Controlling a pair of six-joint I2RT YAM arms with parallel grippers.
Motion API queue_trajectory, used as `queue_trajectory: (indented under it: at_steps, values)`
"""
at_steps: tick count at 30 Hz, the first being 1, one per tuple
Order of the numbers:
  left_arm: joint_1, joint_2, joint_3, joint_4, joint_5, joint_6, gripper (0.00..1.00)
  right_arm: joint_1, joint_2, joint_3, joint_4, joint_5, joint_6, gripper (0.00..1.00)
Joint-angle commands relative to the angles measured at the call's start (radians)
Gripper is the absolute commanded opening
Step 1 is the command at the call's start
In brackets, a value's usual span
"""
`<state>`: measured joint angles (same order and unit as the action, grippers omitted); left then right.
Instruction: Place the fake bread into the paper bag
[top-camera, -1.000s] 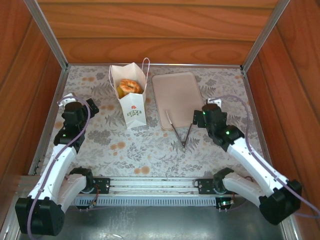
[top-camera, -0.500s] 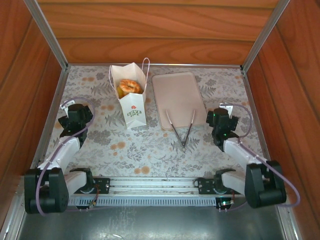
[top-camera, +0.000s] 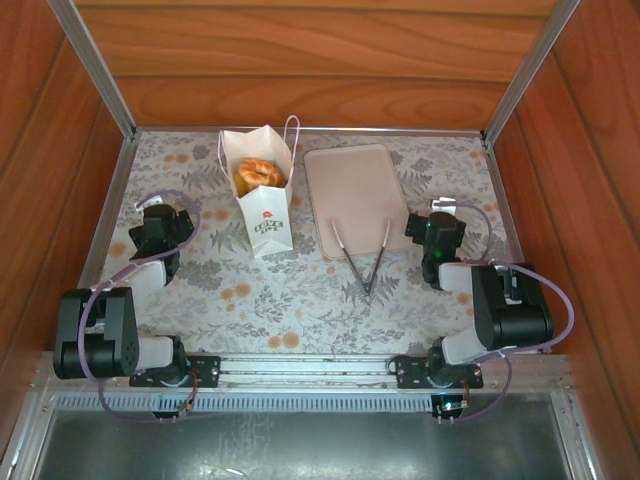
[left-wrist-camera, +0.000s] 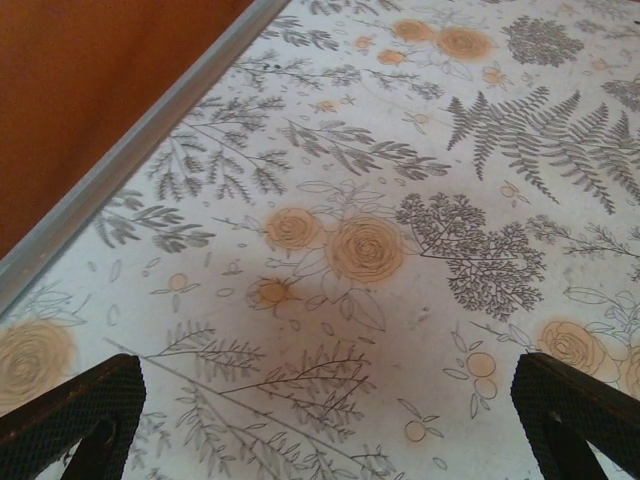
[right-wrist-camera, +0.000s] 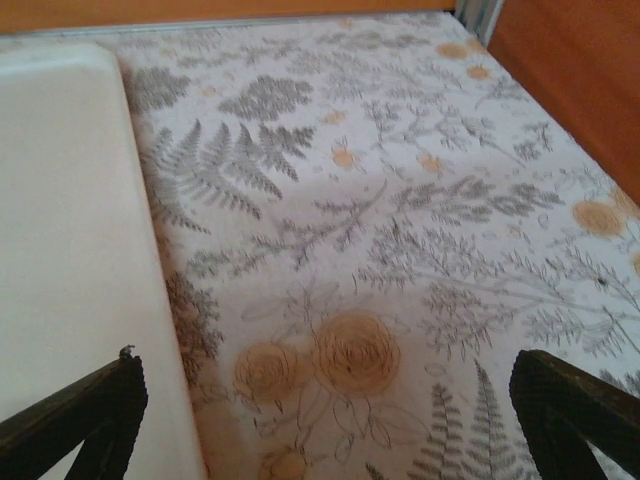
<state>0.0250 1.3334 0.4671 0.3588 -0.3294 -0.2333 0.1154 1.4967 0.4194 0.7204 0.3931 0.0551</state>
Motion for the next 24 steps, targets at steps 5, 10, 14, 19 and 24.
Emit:
queue_trajectory:
  at_steps: [5,10,14,19,24]
  values:
    - [0.006,0.081,0.002,0.2,0.12,0.102,1.0,-0.032,0.016,-0.042,0.152,-0.072,0.0,1.0]
    - [0.01,0.186,-0.054,0.42,0.187,0.153,1.0,-0.046,0.035,0.033,0.033,-0.105,0.003,1.0]
    - [0.013,0.207,-0.112,0.541,0.217,0.158,1.0,-0.049,0.035,0.027,0.044,-0.108,0.003,1.0]
    - [0.029,0.233,-0.095,0.557,0.248,0.16,1.0,-0.049,0.034,0.028,0.042,-0.108,0.003,1.0]
    - [0.03,0.236,-0.091,0.555,0.252,0.162,1.0,-0.048,0.034,0.028,0.042,-0.108,0.003,1.0]
